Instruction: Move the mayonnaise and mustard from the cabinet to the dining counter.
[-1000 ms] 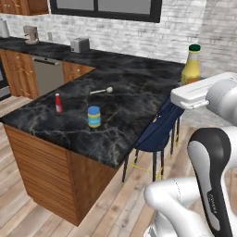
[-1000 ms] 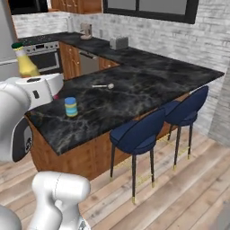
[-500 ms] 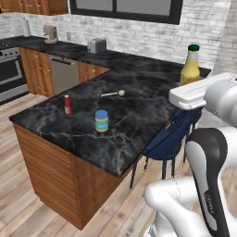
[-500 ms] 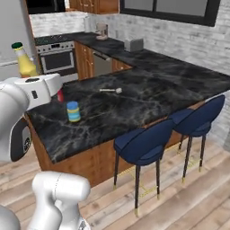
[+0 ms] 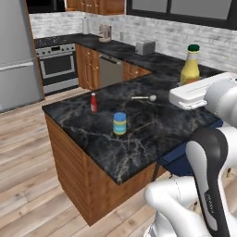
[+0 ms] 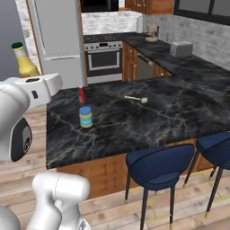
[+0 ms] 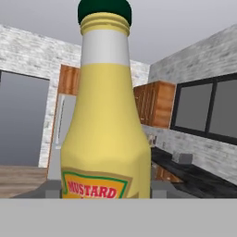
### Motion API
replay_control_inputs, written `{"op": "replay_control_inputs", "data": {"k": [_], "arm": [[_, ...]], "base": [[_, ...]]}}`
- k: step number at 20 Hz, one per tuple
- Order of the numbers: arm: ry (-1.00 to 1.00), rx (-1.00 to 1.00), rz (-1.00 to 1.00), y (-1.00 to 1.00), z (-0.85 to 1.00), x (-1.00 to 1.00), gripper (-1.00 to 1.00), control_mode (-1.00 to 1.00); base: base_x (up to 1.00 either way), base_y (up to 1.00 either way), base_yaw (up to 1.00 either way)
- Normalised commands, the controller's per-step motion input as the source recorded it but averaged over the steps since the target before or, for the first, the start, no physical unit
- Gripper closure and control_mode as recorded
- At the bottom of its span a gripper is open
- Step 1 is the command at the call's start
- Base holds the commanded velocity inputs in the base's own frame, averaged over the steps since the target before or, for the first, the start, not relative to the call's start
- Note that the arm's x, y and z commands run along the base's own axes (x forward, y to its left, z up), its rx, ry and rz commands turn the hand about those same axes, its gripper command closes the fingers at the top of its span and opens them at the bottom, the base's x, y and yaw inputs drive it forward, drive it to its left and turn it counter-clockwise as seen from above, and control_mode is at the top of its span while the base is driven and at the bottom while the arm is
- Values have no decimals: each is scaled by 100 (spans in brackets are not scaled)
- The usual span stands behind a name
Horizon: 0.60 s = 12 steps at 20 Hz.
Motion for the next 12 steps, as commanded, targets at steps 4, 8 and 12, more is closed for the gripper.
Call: {"op": "replay_control_inputs", "data": {"k": [4,8,12], "arm": [[0,0,0,0,0,0,100,100],[0,0,0,0,0,0,100,100],[0,0,0,0,0,0,100,100]], "base": [[26,-10,6],[44,1,4],[49,3,17]]}}
